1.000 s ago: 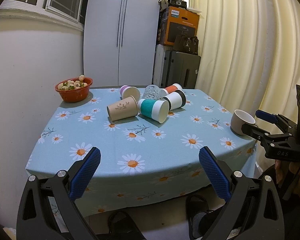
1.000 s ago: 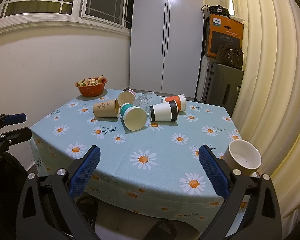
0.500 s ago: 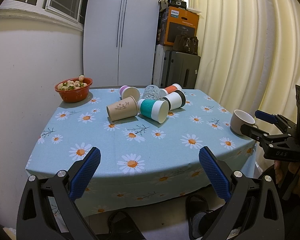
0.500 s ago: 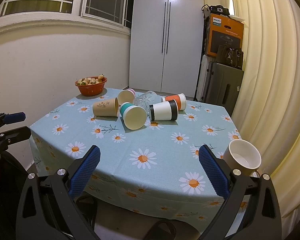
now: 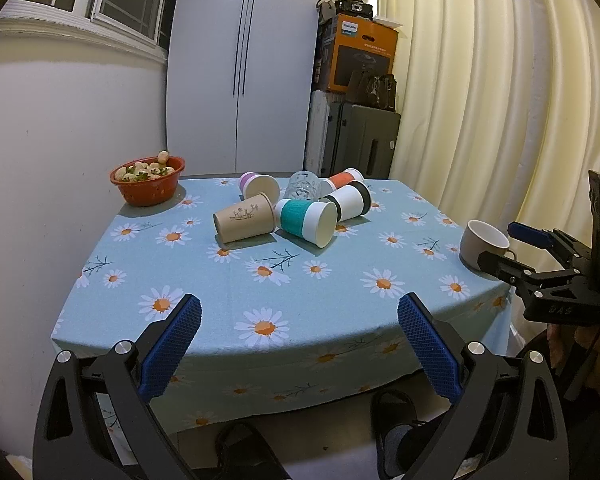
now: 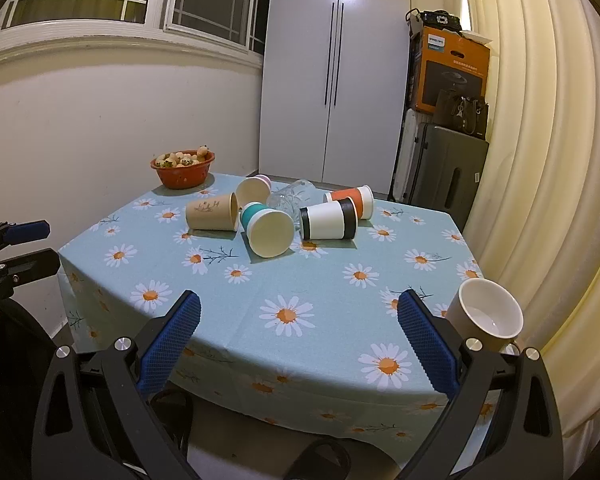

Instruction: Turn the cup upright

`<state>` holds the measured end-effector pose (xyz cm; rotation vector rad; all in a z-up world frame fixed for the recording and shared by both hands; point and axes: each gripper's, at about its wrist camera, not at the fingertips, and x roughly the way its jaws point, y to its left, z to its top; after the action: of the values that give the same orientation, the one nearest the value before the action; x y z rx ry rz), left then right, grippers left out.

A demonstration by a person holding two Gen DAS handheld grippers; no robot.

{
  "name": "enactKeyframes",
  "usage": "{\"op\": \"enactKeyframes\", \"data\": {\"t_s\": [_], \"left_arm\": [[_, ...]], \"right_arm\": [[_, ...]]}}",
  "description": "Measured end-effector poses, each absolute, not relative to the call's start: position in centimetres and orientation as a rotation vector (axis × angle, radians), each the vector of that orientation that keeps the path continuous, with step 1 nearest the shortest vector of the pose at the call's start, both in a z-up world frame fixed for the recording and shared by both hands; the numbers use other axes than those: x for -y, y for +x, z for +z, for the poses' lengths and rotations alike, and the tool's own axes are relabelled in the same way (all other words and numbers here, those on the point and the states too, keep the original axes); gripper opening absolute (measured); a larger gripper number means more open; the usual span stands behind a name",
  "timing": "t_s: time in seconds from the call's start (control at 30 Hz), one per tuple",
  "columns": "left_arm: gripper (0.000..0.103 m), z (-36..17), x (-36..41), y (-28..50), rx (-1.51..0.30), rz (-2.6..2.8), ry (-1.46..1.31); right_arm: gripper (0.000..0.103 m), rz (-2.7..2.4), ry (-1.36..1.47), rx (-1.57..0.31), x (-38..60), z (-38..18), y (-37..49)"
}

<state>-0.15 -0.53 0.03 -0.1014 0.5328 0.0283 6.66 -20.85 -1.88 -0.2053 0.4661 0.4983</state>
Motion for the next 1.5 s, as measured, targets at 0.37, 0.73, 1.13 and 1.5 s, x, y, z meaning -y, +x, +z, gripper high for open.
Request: {"op": "enactKeyframes", "data": {"t_s": [0.37, 0.73, 1.13, 1.5], "left_arm": [[0.096, -0.2, 0.9, -0.1, -0.544, 0.033, -0.084], [0.096, 0.6, -0.9, 4.3, -0.639, -0.010, -0.050], [0.096, 1.9, -4.8, 16.0, -0.806, -0.083, 0.228], [0.093, -0.9, -6.4, 25.4, -0.971, -0.198, 0.474]], "right_arm": [[0.098, 0.507, -0.215, -0.480, 20.4, -2.0, 6.8], [0.098, 0.598, -0.096, -0.641, 20.4, -1.4, 11.2], [0.098, 0.765, 0.047, -0.824, 16.5, -0.6, 19.0], [0.098, 0.800, 0.072, -0.920, 14.6, -2.5, 23.5]]}}
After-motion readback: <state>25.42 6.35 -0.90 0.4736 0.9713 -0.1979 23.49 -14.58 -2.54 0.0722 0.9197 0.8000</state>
